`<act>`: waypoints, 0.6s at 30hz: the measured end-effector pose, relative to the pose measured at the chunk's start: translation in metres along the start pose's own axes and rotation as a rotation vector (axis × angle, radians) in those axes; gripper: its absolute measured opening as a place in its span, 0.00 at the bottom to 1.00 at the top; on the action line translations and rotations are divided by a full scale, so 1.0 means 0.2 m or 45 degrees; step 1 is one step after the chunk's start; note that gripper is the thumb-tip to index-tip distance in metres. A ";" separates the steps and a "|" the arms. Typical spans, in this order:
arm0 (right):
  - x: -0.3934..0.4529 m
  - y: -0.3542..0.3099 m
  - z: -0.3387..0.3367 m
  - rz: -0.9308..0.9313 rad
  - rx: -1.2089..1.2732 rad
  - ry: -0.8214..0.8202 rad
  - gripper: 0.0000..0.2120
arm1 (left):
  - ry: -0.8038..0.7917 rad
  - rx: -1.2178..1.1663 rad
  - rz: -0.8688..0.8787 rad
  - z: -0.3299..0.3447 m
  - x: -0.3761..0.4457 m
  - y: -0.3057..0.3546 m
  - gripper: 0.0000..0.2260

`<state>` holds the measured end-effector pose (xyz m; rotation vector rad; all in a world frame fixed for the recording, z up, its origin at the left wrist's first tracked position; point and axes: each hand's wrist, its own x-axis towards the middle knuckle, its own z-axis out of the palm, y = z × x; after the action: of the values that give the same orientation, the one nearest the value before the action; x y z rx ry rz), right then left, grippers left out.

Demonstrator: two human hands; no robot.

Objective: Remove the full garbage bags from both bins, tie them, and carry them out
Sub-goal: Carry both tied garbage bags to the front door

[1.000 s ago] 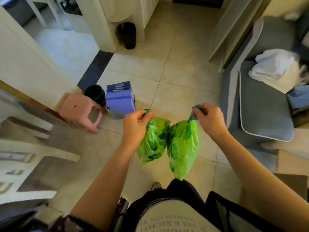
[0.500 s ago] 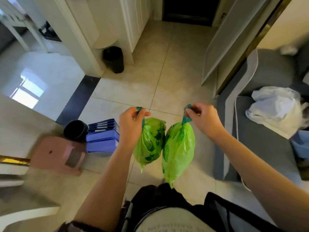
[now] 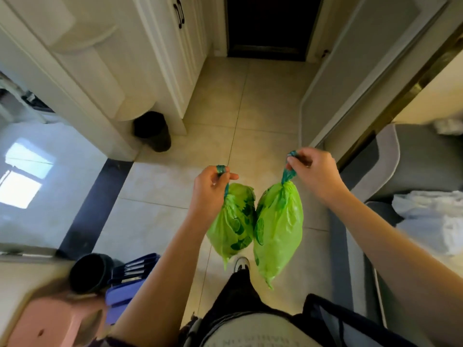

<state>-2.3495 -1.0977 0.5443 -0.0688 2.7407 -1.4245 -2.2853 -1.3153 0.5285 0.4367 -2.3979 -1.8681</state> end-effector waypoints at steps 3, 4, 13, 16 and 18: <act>0.37 -0.04 -0.03 0.018 0.012 0.043 0.08 | -0.039 0.043 0.005 0.06 0.37 0.08 0.03; 0.49 -0.04 -0.04 0.023 0.012 0.046 0.08 | -0.049 0.061 0.008 0.08 0.49 0.10 0.04; 1.57 0.02 -0.11 0.058 -0.072 0.054 0.07 | 0.033 0.137 -0.024 0.36 1.57 0.28 0.05; 1.96 0.06 -0.12 0.022 -0.093 0.004 0.08 | 0.117 0.212 -0.017 0.45 1.94 0.35 0.04; 2.21 0.07 -0.14 -0.005 -0.132 -0.016 0.09 | 0.188 0.232 -0.037 0.51 2.18 0.40 0.03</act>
<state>-2.7932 -1.0958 0.5381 -0.0874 2.8043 -1.2771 -2.7394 -1.3180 0.5281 0.6024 -2.4827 -1.5727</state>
